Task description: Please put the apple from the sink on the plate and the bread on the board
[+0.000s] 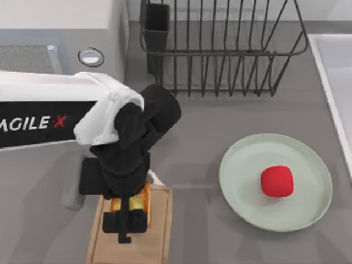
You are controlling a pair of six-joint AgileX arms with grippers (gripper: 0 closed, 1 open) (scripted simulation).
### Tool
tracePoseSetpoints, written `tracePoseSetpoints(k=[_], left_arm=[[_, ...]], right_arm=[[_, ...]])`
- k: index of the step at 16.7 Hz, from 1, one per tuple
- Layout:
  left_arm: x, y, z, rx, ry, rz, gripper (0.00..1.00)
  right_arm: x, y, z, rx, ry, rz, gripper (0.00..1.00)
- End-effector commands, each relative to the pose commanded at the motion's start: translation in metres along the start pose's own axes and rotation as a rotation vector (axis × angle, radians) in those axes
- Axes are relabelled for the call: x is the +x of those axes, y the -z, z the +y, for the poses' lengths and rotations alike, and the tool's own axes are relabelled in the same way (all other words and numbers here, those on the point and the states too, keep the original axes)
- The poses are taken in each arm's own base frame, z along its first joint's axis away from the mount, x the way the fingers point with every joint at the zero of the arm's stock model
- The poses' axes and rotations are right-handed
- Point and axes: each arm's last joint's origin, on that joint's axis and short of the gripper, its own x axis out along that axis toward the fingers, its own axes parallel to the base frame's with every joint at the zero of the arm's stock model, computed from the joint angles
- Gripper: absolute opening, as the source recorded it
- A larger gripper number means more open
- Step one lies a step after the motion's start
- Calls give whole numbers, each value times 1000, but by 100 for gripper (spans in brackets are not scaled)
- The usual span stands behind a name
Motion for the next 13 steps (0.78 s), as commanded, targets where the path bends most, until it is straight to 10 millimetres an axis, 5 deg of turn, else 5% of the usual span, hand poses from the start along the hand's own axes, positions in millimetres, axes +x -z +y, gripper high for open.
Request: tracePoseSetpoints(k=[13], left_arm=[[0, 0, 0, 0, 0, 0, 98]], right_arm=[[0, 0, 0, 0, 0, 0, 100]])
